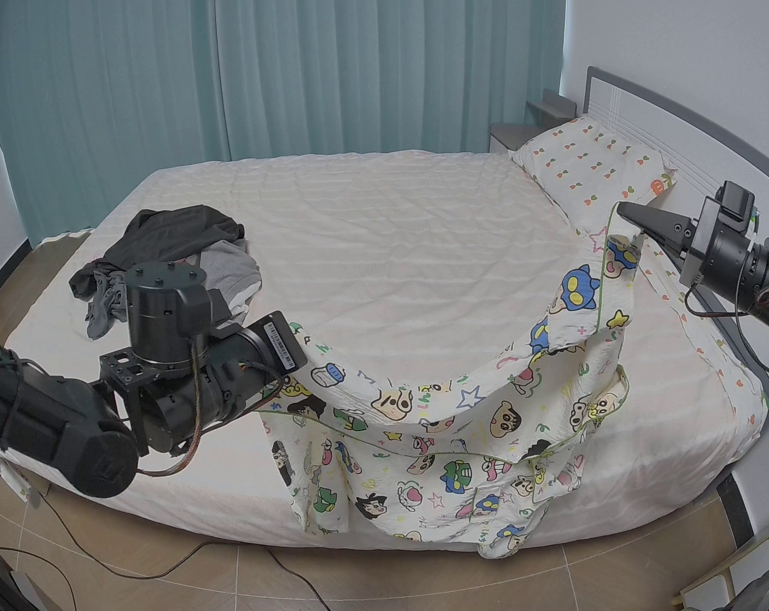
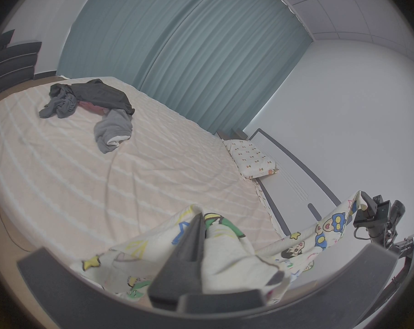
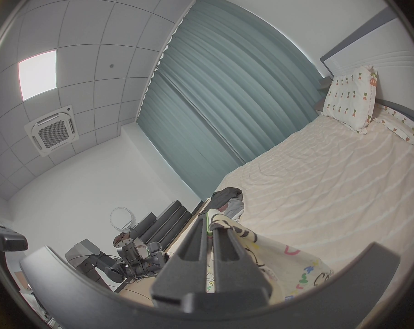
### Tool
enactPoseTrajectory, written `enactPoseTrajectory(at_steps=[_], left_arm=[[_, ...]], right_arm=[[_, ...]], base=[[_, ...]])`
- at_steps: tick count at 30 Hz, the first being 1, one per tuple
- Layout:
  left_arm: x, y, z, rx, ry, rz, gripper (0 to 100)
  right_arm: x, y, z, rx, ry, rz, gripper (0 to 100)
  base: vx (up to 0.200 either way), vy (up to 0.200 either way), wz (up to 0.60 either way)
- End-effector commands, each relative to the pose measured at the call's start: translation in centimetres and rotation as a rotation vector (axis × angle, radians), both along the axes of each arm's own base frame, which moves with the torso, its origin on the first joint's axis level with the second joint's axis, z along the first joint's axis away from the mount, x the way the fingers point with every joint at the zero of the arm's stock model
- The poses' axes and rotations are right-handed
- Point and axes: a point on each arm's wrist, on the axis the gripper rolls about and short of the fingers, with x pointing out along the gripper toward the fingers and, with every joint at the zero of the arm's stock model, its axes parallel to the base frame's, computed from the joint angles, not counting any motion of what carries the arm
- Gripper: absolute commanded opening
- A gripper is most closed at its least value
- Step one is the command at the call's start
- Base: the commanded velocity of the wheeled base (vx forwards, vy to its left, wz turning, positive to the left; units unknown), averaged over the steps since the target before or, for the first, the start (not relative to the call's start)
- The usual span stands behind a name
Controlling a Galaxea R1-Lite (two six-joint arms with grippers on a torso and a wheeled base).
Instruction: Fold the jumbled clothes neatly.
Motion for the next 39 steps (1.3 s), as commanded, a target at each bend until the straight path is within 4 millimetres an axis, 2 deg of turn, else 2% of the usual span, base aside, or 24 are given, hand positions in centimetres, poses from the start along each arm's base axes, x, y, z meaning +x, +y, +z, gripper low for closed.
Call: enactPoseTrajectory(at_steps=[1,10,17,22,27,30,31,39], left_arm=[[2.4,-1.3,-1.5,0.011,0.027,-0.006,0],[5.4,-2.5,-3.1,0.019,0.035,0.008,0],[7.8,-2.2,-4.5,0.025,0.046,0.048,0],[10.0,-2.0,-6.1,0.031,0.058,0.077,0],[11.2,-2.2,-8.3,0.048,0.089,0.084,0],[11.7,-2.2,-8.8,0.051,0.093,0.092,0],[12.5,-2.1,-9.4,0.051,0.096,0.101,0],[15.2,-1.7,-11.2,0.045,0.087,0.133,0]], right_arm=[[2.5,0.4,-1.6,-0.026,0.043,-0.005,0],[5.0,0.7,-3.1,-0.045,0.073,-0.031,0],[7.1,1.0,-4.5,-0.068,0.096,-0.058,0],[9.6,1.3,-6.0,-0.107,0.091,-0.11,0],[11.4,1.7,-7.3,-0.114,0.11,-0.124,0],[12.3,1.7,-7.5,-0.11,0.101,-0.14,0],[13.4,1.7,-8.3,-0.114,0.109,-0.16,0],[17.4,1.7,-12.2,-0.127,0.157,-0.263,0]], base=[[0.2,0.0,0.0],[0.2,0.0,0.0],[0.2,0.0,0.0],[0.2,0.0,0.0],[0.0,0.0,0.0],[0.0,0.0,0.0],[0.0,0.0,0.0],[0.0,0.0,0.0]])
